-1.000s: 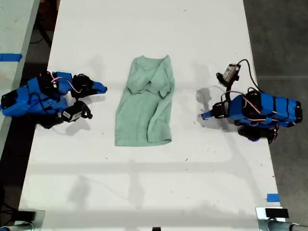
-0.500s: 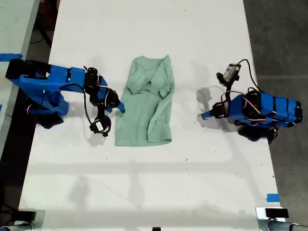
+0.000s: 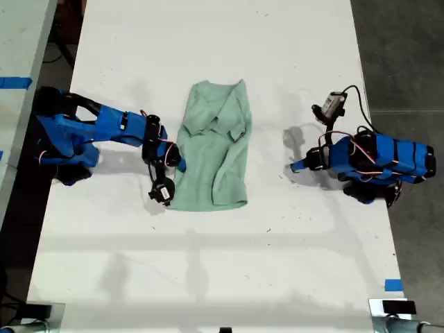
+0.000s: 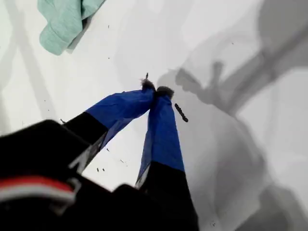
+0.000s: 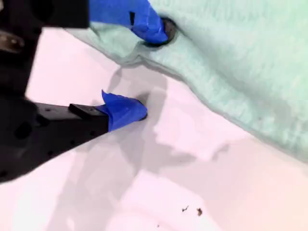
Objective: Fold t shirt
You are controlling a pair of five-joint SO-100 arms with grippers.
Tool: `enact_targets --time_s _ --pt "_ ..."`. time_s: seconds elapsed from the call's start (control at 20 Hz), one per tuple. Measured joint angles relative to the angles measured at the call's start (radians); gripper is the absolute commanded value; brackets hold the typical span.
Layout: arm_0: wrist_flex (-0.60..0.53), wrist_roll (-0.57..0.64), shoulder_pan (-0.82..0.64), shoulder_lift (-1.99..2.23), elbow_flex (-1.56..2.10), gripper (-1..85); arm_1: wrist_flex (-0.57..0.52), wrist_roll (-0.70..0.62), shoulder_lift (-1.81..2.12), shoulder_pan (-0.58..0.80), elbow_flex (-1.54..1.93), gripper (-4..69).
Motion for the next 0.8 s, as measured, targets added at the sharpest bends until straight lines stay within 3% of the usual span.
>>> enact_targets --time_s 0.1,0.45,0.7,0.8 --pt "-0.009 -0.008 0.005 -0.028 -0.023 -0.3 0.0 0.0 0.0 0.0 0.0 0.9" --pt "0.058 -0.087 0.008 -0.098 -0.081 -0.3 0.0 0.0 0.0 0.0 0.0 0.8" --pt "0.373 -0.115 0.034 -0.114 -0.273 -0.3 0.0 0.0 0.0 0.0 0.0 0.8" --pt "0.423 -0.11 0.049 -0.137 -0.428 -0.3 0.0 0.0 0.0 0.0 0.0 0.8"
